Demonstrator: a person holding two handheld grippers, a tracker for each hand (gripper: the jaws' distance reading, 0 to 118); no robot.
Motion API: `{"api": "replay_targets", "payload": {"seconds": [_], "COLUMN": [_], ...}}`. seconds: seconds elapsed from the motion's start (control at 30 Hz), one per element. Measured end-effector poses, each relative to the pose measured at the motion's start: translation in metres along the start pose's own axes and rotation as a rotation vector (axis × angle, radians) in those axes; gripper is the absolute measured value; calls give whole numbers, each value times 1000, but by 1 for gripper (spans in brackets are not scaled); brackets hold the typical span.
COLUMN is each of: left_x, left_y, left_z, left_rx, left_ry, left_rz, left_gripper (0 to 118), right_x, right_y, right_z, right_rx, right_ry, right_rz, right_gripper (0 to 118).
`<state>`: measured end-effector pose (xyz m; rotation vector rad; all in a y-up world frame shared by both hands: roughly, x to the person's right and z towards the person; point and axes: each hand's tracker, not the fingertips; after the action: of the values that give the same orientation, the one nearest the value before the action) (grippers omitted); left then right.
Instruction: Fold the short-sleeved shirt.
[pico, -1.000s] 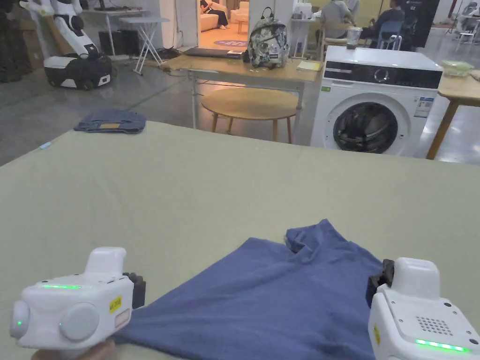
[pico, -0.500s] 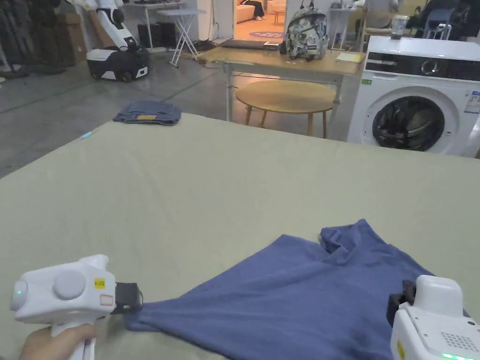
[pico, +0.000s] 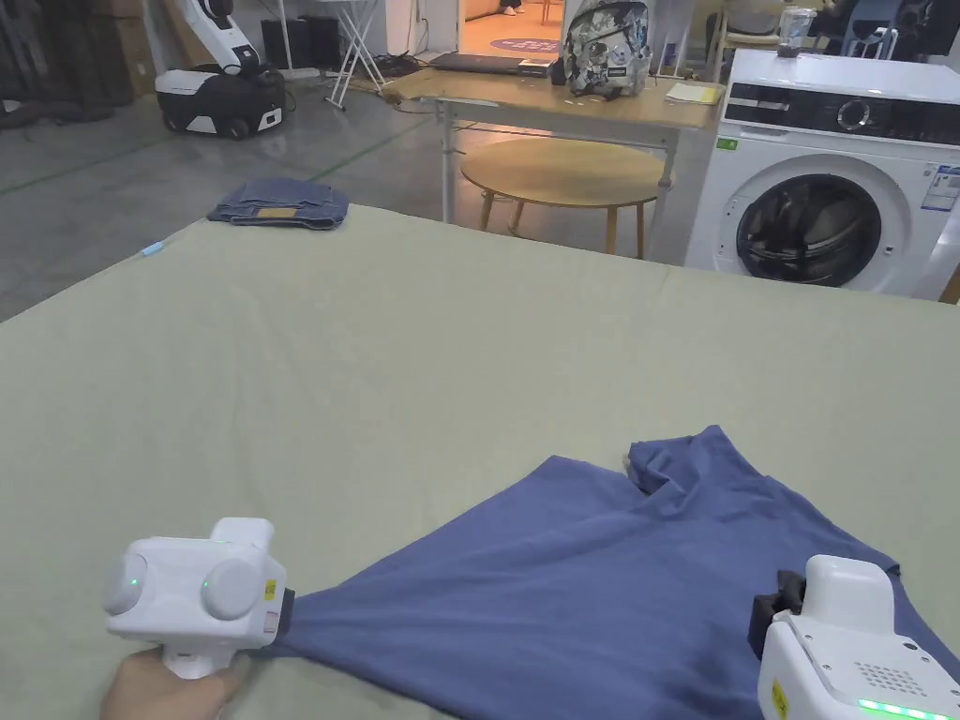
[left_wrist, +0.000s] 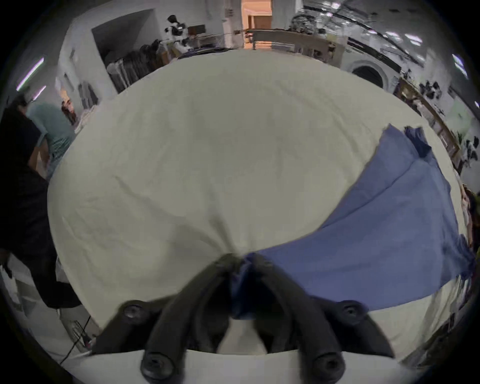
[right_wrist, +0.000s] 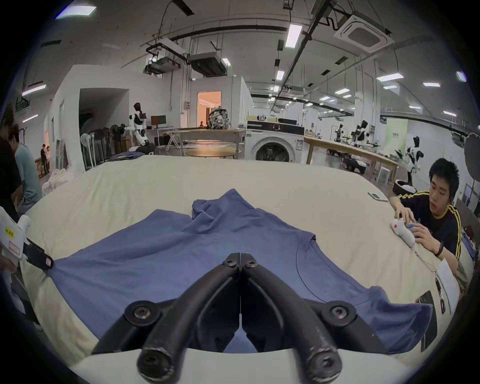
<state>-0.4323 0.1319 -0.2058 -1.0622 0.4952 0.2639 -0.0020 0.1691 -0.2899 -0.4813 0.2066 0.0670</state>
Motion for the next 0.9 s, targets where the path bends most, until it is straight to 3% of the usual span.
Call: {"api": "replay_targets", "payload": {"seconds": [0.17,0.33,0.37,0.4,0.43,0.47,0.6,0.73,0.9], "left_x": [-4,-14,-15,-13,-12,-13,-15,-18,-24], "left_y": [-4,-7,-8,-10,-10,-10,-9,-9,-8], "left_z": [9,11,11,13,14,14,15,15,8], "left_rx": [28,44,43,47,48,49,50,55,59], "left_ry": [-9,-42,-47,-47,-45,-44,-55,-56,-63], "left_rz": [-23,27,30,29,21,20,47,70,98], "left_gripper": [0,0,0,0,0,0,0,0,0], "right_x": [22,53,58,63,69,73,81,82,75], "right_y": [21,65,73,82,86,91,108,115,102], "right_z": [-18,-85,-101,-122,-147,-169,-226,-254,-288], "right_rx": [-29,-161,-189,-236,-273,-319,-440,-495,-560], "right_ry": [18,77,87,94,117,111,114,168,214], "right_rz": [15,74,82,83,68,89,146,156,249], "right_gripper": [0,4,15,34,61,73,75,75,76]}}
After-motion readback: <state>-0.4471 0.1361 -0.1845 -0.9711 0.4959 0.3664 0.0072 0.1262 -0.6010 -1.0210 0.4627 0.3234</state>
